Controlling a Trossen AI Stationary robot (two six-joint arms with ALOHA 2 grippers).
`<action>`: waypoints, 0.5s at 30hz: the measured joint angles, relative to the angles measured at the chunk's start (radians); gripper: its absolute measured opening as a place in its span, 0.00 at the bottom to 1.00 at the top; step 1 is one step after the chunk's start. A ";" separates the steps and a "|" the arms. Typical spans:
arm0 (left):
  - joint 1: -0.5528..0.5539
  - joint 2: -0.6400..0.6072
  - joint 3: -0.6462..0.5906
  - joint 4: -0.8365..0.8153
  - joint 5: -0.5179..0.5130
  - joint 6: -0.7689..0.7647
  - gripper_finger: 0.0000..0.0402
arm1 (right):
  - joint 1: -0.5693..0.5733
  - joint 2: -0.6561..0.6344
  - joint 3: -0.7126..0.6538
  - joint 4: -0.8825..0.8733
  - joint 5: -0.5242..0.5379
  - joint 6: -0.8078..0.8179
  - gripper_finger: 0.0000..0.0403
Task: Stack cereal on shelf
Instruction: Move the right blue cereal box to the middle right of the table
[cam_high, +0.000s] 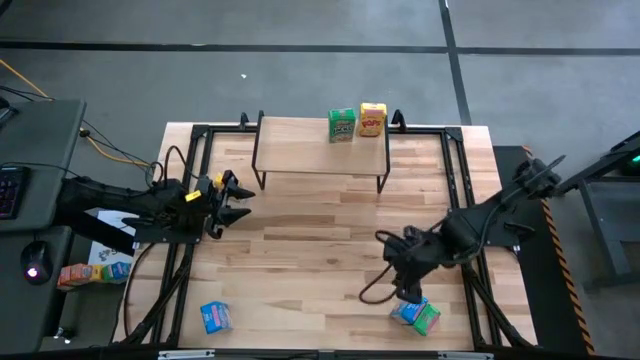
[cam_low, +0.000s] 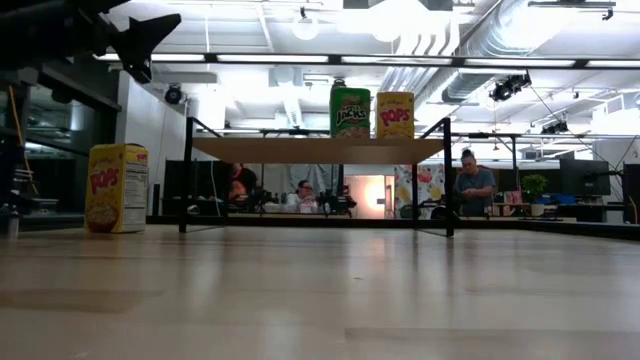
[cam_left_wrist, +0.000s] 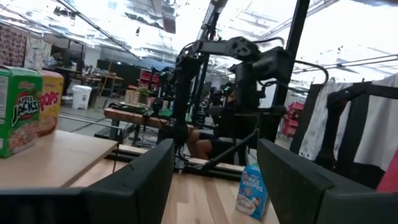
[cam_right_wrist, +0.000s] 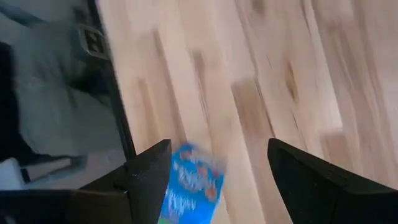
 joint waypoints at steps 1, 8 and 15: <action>0.000 0.000 0.000 -0.003 0.000 0.000 0.55 | 0.016 0.022 0.029 -0.042 -0.001 0.033 0.64; 0.000 0.000 0.000 -0.022 0.000 0.001 0.55 | 0.127 0.141 0.082 -0.106 -0.087 0.199 0.64; 0.000 0.000 0.000 -0.041 0.000 0.001 0.55 | 0.176 0.196 0.078 -0.110 -0.116 0.293 0.64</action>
